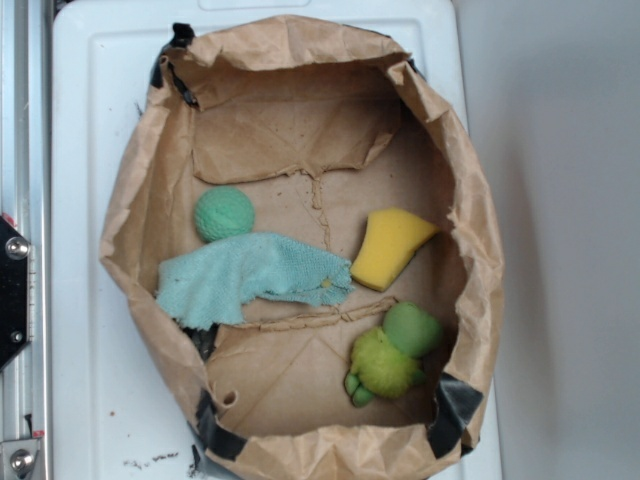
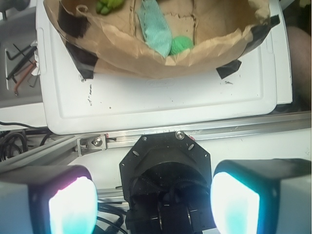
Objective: Grab the green sponge.
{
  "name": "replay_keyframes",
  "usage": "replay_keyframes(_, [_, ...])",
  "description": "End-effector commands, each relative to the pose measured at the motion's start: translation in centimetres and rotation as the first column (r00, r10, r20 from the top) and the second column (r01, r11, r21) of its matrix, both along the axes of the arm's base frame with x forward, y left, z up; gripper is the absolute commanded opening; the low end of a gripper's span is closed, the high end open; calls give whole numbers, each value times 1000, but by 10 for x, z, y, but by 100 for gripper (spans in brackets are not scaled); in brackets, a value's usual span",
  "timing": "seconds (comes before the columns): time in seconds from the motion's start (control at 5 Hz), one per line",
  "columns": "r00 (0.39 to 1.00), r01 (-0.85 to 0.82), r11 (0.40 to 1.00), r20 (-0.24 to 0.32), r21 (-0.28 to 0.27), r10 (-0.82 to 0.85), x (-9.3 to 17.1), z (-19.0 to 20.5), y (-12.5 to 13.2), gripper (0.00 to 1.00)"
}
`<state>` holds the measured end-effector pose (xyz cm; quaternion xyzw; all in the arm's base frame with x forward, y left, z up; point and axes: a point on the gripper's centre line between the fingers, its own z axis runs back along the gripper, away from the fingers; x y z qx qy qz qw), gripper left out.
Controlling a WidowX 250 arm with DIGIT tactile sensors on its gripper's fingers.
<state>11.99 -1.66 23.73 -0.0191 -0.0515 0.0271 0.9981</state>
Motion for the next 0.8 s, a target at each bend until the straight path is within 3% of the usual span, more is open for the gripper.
replay_keyframes(0.0, [980, -196, 980, 38, -42, 198, 77, -44, 4, 100])
replay_keyframes(0.4, [944, -331, 944, 9, 15, 331, 150, -80, 32, 100])
replay_keyframes(0.6, [922, -385, 920, -7, 70, 387, 180, -98, 48, 100])
